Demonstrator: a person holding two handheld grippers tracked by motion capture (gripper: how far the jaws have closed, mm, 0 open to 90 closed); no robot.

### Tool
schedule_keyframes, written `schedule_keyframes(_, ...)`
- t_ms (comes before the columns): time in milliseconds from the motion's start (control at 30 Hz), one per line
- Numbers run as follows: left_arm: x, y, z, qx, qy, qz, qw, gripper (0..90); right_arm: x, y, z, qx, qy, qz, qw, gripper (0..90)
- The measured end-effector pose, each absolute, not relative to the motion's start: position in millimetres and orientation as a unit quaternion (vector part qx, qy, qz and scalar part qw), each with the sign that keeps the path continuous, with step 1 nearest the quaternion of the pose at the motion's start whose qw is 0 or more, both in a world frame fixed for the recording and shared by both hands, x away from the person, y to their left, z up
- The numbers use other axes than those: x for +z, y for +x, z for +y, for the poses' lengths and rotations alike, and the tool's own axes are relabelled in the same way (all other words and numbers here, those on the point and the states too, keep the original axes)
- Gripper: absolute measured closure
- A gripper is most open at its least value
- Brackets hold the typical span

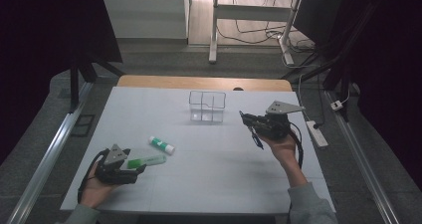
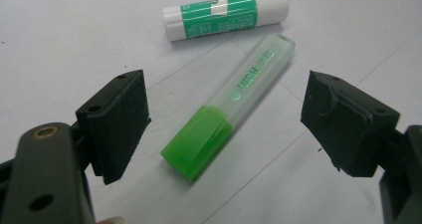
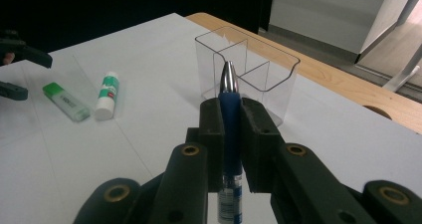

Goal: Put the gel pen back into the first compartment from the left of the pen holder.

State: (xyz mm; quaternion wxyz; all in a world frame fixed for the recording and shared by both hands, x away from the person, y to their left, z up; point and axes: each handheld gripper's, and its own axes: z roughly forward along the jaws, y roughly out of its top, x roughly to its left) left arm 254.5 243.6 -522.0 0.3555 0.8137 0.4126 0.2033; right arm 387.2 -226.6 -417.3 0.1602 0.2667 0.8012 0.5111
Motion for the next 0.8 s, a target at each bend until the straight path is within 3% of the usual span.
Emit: schedule_keyframes(800, -523, 257, 241, 0.202, 0.816, 0.410, 0.354, 18.3, -425, 393, -202, 0.529, 0.271, 0.787, 0.164, 80.0)
